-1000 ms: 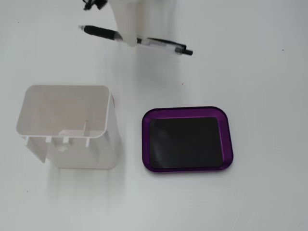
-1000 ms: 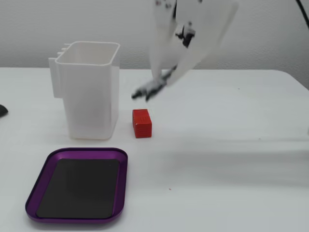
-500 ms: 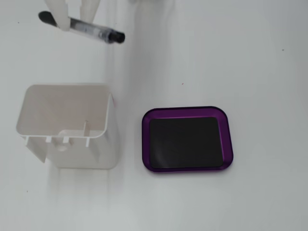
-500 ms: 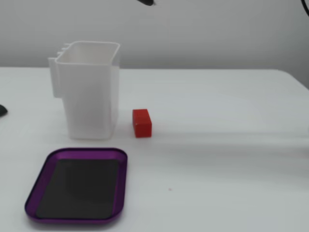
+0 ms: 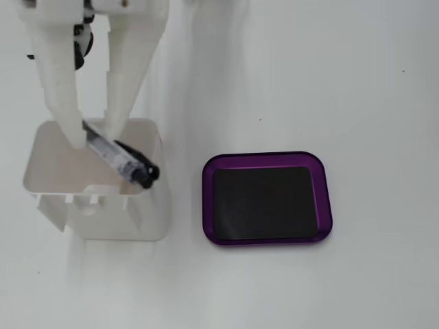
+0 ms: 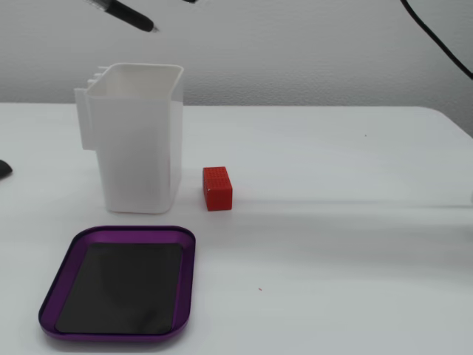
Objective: Pick up the pen and put it in the pen holder.
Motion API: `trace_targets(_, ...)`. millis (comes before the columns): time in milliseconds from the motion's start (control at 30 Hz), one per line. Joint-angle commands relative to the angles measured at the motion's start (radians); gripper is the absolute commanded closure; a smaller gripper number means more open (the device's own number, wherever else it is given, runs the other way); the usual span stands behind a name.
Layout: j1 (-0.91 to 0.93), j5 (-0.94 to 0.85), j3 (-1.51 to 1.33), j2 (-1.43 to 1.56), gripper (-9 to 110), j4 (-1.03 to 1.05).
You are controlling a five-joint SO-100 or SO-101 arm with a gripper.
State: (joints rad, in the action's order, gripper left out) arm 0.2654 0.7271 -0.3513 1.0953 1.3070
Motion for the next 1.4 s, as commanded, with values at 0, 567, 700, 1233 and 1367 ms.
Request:
trace_targets(0,-0.011,0.041,0.046,-0.005,102,0.017)
trace_targets(567,-0.009,0.072,0.040,-0.063,101,0.034)
trace_targets(700,-0.008,0.072,0.041,-0.063,101,0.046)
trace_targets(1233,0.020,0.060,0.041,-0.063,101,0.046)
trace_targets(1367,0.020,0.060,0.041,-0.063,101,0.046)
